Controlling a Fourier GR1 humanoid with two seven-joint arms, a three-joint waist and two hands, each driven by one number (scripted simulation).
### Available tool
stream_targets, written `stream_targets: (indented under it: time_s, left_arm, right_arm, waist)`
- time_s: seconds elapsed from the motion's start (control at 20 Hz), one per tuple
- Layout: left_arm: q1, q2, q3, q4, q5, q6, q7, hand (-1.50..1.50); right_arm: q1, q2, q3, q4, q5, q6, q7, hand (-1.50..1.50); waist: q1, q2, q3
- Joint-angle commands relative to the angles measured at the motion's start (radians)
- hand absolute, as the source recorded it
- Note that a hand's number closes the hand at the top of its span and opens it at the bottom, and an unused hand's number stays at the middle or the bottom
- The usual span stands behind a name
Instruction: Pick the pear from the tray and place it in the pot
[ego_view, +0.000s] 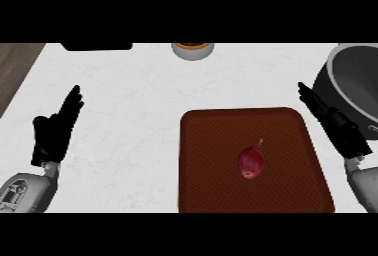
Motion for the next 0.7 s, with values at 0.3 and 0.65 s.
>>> stream_targets:
  time_s: [0.3,0.65]
  left_arm:
    - [-0.135,-0.084,0.024,-0.119,0.069,-0.016,-0.052,0.0]
    - [-0.096,-0.14,0.062,-0.151,0.106,-0.003,-0.093,0.0]
  right_arm:
    - [-0.315,-0.224,0.195,0.091,0.122,0.393,0.218,1.5]
    - [-0.53,-0.182,0.165,0.404,0.118,0.612,0.033,-1.5]
  waist:
    - [0.149,0.022,-0.051]
    - [0.071,0.023,-0.017]
